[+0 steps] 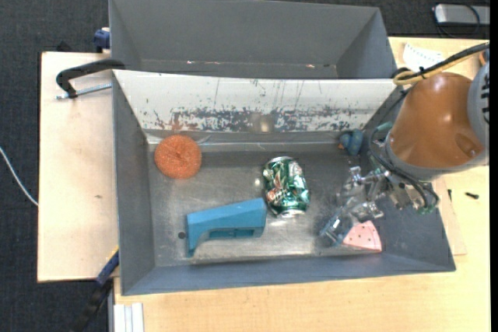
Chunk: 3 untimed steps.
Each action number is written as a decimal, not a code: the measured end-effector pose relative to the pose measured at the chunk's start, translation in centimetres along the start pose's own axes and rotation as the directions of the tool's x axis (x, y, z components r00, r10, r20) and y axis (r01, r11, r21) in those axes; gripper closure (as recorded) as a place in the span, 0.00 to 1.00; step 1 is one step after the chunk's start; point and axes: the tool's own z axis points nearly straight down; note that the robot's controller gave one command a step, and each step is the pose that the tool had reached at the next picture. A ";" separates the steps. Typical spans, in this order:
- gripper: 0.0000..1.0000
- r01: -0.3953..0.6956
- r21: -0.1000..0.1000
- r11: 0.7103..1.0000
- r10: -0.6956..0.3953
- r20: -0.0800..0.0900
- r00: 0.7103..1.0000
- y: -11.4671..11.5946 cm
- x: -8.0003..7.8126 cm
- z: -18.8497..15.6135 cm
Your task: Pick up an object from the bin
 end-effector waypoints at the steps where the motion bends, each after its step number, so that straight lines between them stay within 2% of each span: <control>1: 0.00 0.000 0.012 1.000 -0.001 0.048 0.999 0.1 -1.1 -0.1; 2: 0.00 0.001 0.014 1.000 -0.001 0.042 0.999 -0.1 -1.0 -0.1; 3: 0.00 -0.002 0.000 1.000 0.002 0.010 1.000 0.1 0.2 0.7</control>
Offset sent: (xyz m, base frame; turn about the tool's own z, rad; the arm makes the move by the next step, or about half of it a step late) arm 0.0000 0.0000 0.0000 0.0000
